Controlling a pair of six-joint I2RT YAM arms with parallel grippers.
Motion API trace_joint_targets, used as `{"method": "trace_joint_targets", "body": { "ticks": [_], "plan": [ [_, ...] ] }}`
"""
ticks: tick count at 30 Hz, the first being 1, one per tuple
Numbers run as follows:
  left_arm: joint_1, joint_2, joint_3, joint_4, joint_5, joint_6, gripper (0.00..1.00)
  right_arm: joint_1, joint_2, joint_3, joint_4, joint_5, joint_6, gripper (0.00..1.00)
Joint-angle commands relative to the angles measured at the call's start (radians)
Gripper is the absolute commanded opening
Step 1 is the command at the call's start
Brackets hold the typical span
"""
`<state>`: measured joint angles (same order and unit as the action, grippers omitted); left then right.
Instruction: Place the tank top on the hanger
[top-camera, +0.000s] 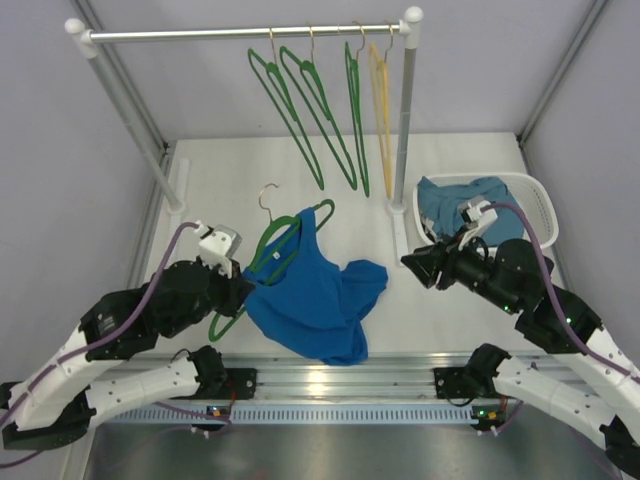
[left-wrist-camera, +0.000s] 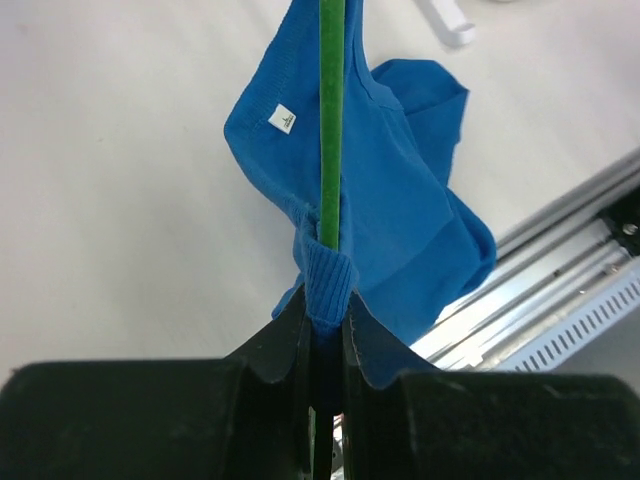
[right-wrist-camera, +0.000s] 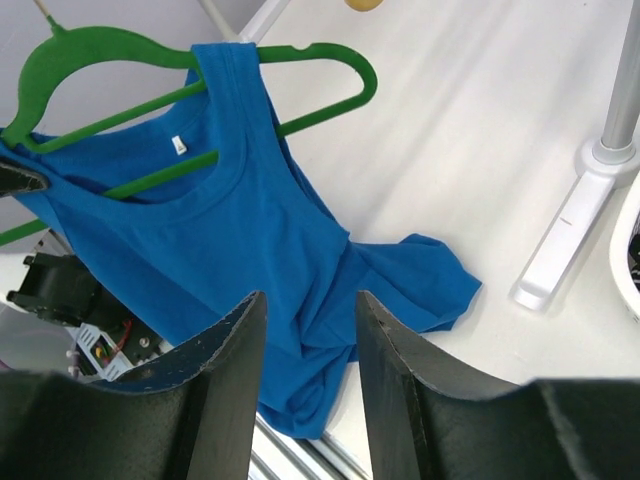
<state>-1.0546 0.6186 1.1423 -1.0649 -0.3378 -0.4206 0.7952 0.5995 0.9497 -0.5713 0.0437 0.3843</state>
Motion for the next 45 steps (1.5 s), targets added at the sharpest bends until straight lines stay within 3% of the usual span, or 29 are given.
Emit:
{"method": "trace_joint_targets", "body": {
  "ticks": [1,5,8,12,16,24,35,45],
  "plan": [
    [0.001,0.069,-0.004,0.051,-0.144,-0.017,0.0,-0.01,0.013,0.026,0.017,0.01,-0.018,0.41],
    [0.007,0.153,-0.003,0.109,-0.175,0.029,0.0,-0.01,0.026,0.023,0.034,-0.011,-0.018,0.4],
    [0.092,0.213,0.005,0.16,-0.126,0.071,0.0,-0.01,0.034,0.021,0.041,-0.021,-0.018,0.4],
    [0.472,0.259,-0.003,0.25,0.232,0.203,0.0,-0.01,0.042,0.024,0.044,-0.027,-0.016,0.39],
    [0.639,0.283,0.034,0.281,0.31,0.279,0.0,-0.01,0.036,0.026,0.045,-0.031,-0.013,0.39],
    [0.909,0.386,0.301,0.232,0.433,0.375,0.0,-0.01,0.078,0.075,0.042,-0.039,-0.033,0.38],
    [0.963,0.546,0.631,0.183,0.395,0.368,0.0,-0.008,0.154,0.181,0.024,-0.082,-0.064,0.38],
    [0.992,0.685,0.882,0.076,0.269,0.398,0.0,-0.01,0.198,0.227,0.021,-0.1,-0.062,0.37]
  ]
}}
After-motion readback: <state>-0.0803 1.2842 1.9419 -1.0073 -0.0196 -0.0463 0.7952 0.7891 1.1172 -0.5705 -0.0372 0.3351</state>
